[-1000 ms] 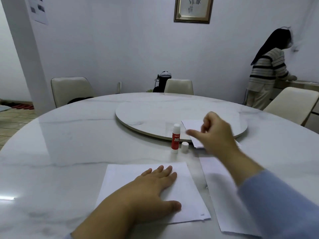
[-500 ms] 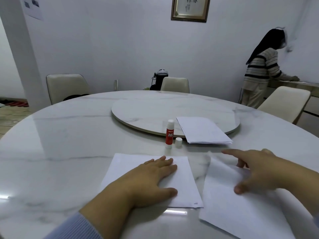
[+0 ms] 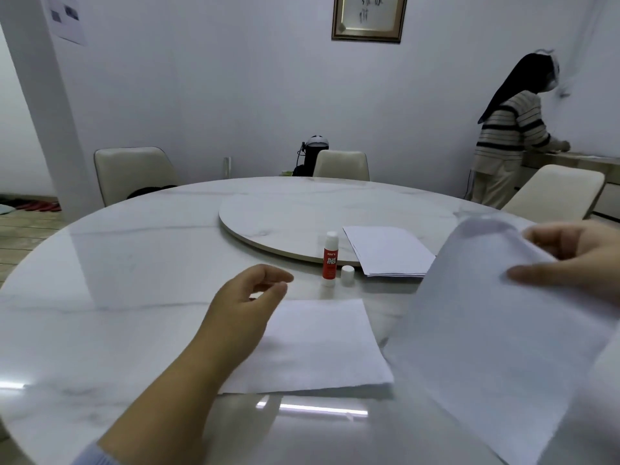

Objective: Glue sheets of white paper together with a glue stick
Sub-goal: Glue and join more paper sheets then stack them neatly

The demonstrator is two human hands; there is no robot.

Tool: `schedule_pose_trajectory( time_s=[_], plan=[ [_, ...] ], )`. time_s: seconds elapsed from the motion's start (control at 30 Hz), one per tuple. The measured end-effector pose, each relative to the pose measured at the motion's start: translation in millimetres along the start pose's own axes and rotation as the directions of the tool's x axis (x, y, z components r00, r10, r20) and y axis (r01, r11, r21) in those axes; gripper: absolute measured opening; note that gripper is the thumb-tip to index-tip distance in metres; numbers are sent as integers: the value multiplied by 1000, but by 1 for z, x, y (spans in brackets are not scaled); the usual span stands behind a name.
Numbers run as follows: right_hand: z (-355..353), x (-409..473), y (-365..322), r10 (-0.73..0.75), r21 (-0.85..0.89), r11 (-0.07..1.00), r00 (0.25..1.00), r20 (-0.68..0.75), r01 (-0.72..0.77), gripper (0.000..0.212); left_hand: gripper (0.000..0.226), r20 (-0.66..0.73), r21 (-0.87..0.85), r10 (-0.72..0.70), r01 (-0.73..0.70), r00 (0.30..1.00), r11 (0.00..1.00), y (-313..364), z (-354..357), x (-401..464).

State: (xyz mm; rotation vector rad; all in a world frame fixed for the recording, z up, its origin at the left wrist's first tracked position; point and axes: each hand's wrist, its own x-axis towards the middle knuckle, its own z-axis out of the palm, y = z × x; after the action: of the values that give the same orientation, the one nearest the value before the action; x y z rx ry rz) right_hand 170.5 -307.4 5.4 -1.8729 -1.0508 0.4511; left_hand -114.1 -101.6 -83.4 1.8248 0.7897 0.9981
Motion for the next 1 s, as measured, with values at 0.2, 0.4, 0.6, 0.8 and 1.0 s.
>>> schedule_pose_trajectory(
  time_s=[0.2, 0.4, 0.6, 0.8, 1.0],
  plan=[
    [4, -14, -27, -117, 365, 919, 987, -114, 151, 38, 30, 398, -452, 40, 159, 916, 878, 14, 3, -15],
    [93, -10, -33, 10, 585, 807, 990, -144, 77, 57, 49, 513, -544, 93, 240, 853, 804, 31, -8, -21],
    [153, -9, -15, 56, 574, 819, 997, -47, -18, 81, 19, 60, -114, -147, 153, 987, 982, 14, -41, -2],
    [169, -9, 1, 50, 334, 940, 997, 54, -65, 44, 10, 28, 191, -194, 185, 981, 964, -13, -56, 0],
    [168, -9, 11, 115, 317, 938, 988, 105, -143, 18, 12, 74, 273, -233, 205, 970, 940, -18, -60, -7]
  ],
)
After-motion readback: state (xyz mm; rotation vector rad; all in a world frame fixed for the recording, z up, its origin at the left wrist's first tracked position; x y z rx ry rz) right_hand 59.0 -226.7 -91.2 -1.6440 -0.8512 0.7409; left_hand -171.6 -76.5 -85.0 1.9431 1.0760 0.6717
